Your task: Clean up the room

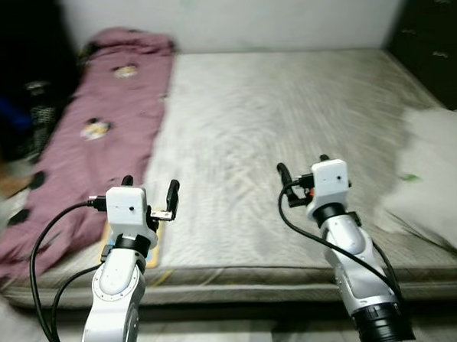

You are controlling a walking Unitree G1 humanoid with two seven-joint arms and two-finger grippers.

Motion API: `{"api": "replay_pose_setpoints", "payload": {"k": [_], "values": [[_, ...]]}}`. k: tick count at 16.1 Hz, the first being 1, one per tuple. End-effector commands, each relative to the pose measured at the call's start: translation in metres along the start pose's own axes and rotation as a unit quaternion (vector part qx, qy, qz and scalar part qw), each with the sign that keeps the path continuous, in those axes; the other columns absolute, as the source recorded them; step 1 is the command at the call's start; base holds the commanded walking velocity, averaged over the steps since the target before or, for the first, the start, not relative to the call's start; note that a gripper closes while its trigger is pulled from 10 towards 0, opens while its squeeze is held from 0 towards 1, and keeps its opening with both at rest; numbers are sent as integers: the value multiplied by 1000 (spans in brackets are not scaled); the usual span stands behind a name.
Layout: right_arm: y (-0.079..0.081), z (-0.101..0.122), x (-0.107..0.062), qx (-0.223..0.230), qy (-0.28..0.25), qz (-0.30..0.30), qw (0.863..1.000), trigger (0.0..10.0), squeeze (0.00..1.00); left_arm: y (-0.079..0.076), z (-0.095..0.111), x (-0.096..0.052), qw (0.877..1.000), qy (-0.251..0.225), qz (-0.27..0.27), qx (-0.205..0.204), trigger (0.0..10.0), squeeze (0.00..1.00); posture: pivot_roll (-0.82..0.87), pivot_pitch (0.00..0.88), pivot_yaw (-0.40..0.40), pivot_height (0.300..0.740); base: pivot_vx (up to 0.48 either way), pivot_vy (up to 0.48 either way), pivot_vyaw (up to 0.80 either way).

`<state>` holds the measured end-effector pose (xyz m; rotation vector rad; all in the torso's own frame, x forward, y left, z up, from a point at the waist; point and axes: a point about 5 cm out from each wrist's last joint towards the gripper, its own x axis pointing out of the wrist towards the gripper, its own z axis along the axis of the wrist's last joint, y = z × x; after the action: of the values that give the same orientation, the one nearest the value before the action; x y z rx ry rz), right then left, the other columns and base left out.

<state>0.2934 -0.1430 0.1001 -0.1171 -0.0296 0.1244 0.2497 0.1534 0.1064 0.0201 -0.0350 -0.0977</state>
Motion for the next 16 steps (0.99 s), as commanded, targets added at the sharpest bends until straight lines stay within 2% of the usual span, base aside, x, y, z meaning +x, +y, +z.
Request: {"api": "replay_pose_setpoints", "payload": {"k": [1, 6, 16], "values": [[2, 2, 2, 5, -4, 1, 1000, 10000, 0, 3, -1, -1, 1000, 5, 6, 0, 10000, 0, 62, 0, -6, 740, 0, 0, 0], [1, 4, -1, 16, -8, -7, 1000, 10000, 0, 2, -2, 0, 1000, 7, 0, 4, 10000, 0, 62, 0, -6, 740, 0, 0, 0], [2, 3, -6, 25, -5, 1, 1000, 10000, 0, 3, -2, 1, 1000, 7, 5, -4, 10000, 0, 56, 0, -8, 740, 0, -339, 0]]}}
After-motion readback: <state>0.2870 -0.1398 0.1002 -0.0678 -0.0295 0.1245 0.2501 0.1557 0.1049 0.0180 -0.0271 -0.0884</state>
